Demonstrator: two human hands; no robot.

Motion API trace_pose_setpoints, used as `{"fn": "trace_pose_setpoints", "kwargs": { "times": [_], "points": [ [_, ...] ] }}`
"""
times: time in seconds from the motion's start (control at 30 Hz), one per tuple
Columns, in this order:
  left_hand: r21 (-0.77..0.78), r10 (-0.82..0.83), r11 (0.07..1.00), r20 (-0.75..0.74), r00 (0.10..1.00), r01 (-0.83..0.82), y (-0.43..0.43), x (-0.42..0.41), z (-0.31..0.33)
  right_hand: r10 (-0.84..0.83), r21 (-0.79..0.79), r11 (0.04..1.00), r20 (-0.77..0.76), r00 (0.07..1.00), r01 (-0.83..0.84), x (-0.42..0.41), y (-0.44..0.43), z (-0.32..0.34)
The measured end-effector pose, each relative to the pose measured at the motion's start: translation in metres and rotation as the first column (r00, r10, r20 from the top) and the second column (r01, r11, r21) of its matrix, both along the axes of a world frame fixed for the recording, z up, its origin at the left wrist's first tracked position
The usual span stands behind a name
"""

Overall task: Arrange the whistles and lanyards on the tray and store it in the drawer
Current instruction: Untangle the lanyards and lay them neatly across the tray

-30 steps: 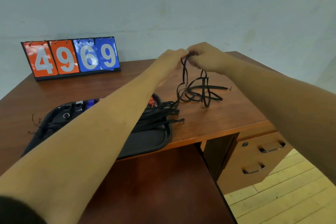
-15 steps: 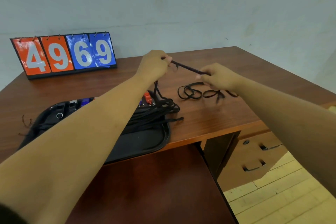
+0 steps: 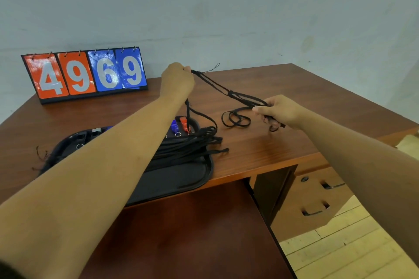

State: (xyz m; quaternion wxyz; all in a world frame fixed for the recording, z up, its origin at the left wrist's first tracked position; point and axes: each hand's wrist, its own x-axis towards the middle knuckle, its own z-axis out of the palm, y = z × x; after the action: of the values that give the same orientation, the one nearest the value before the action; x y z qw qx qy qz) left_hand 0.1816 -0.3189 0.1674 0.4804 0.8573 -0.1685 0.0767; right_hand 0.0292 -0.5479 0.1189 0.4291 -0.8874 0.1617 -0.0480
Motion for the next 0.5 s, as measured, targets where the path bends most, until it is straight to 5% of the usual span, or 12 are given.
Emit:
{"fn": "trace_pose_setpoints", "kwargs": {
  "times": [0.2, 0.37, 0.5],
  "points": [
    [-0.081, 0.035, 0.996, 0.012, 0.999, -0.034, 0.003, -0.002, 0.006, -0.234, -0.146, 0.963, -0.032, 0.972, 0.227, -0.001, -0.012, -0.017],
    [-0.146, -0.012, 0.989, 0.047, 0.999, 0.019, -0.002, -0.012, 0.017, -0.491, -0.262, 0.841, 0.002, 0.871, 0.474, 0.003, -0.015, -0.013],
    [-0.16, -0.105, 0.98, 0.082, 0.991, 0.117, -0.004, -0.029, 0.026, -0.474, -0.25, 0.854, -0.01, 0.88, 0.457, 0.005, 0.001, -0.006]
  ]
}}
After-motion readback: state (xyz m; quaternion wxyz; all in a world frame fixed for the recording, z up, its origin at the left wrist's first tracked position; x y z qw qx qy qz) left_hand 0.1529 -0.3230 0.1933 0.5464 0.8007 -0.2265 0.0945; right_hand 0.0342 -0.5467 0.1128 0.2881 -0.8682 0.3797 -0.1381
